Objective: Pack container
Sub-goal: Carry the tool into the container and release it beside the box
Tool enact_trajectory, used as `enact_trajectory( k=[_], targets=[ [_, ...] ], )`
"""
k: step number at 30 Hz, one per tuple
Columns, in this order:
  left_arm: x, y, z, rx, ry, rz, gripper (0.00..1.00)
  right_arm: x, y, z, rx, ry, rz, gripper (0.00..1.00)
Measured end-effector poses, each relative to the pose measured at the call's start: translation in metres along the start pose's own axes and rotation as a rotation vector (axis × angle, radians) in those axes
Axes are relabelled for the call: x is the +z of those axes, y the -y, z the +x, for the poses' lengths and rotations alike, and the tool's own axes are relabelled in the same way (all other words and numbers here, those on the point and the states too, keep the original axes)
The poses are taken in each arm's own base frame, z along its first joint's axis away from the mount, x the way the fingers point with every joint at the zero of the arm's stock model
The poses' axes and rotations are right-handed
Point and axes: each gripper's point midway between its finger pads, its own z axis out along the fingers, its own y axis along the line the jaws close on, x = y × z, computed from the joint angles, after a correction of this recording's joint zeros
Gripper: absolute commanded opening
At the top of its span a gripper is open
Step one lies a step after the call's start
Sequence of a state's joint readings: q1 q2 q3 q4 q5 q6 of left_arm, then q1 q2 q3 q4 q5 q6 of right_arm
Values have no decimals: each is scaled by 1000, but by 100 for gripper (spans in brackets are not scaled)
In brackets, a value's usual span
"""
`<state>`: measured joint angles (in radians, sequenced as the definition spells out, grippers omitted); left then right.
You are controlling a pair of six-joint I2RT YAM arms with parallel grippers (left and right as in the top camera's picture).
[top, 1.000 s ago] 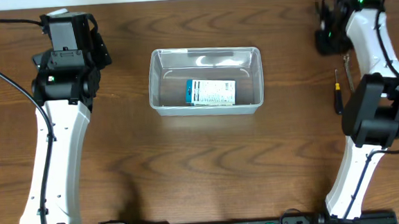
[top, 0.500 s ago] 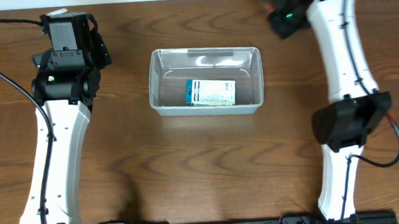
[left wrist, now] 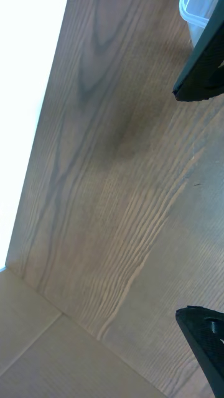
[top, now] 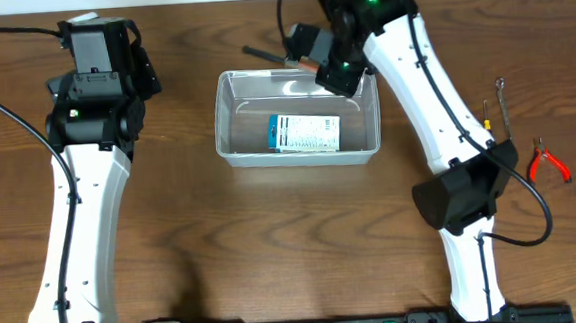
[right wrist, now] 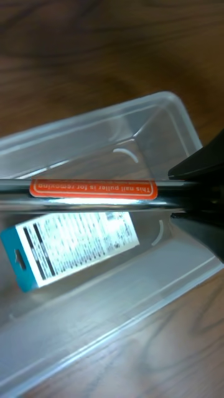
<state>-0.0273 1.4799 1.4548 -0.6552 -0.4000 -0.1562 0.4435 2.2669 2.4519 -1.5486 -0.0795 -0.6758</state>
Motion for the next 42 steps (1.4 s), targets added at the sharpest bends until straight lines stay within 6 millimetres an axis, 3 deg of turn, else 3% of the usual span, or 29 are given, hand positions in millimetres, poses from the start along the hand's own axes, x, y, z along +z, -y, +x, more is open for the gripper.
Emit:
enact_trajectory(
  k=[14, 25, 26, 28, 31, 32, 39, 42],
  targets=[
    [0, 0, 0, 0, 0, 0, 98, 82, -34, 41, -36, -153, -180, 1],
    [0, 0, 0, 0, 0, 0, 98, 112, -52, 50, -27, -153, -258, 1],
    [0, 0, 0, 0, 0, 0, 98, 113, -53, 50, -28, -150, -261, 4],
    [0, 0, 0, 0, 0, 0, 98, 114, -54, 50, -29, -148, -266, 21],
    [0, 0, 0, 0, 0, 0, 98, 116, -54, 45, -35, -130, -260, 55],
    [0, 0, 0, 0, 0, 0, 98, 116, -54, 43, -33, -124, -256, 61],
    [0, 0, 0, 0, 0, 0, 98, 120, -47, 30, -32, -73, -223, 72],
    [0, 0, 0, 0, 0, 0, 98, 121, -43, 25, -25, -55, -205, 73]
  ],
)
